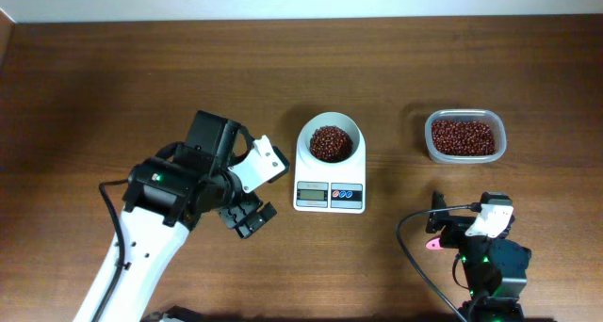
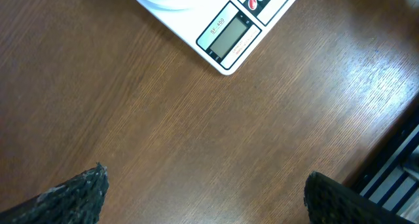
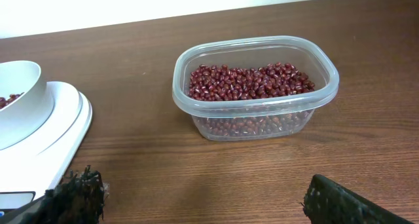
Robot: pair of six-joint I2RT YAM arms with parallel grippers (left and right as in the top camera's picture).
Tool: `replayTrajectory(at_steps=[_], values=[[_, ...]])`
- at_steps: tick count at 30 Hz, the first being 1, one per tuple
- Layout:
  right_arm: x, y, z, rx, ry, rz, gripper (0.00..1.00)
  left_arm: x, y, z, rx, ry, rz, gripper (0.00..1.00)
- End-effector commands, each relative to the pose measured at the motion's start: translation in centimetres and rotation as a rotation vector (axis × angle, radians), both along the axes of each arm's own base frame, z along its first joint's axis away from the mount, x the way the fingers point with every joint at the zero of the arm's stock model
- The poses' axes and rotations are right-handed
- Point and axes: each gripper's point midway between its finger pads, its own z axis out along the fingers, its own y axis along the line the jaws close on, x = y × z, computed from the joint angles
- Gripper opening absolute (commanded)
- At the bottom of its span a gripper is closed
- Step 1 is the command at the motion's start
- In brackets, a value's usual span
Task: Scoop and weigh 50g on scale
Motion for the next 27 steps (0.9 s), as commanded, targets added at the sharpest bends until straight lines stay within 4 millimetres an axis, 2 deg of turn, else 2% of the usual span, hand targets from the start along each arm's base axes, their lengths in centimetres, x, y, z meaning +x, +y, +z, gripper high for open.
replayTrajectory(at_steps=[1, 6, 27], values=[[-0.1, -0.04, -0.46, 0.004, 0.014, -0.007, 0.99, -0.19, 0.29, 0.85, -0.002, -0.042, -0.008, 0.99], [-0.1, -0.04, -0.46, 0.004, 0.014, -0.007, 0.99, -0.43, 0.38, 1.53, -0.011, -0.068, -0.008, 0.99], [-0.1, -0.04, -0.46, 0.004, 0.014, -0.007, 0.99, -0.44, 0.38, 1.53, -0.011, -0.068, -0.008, 0.99]])
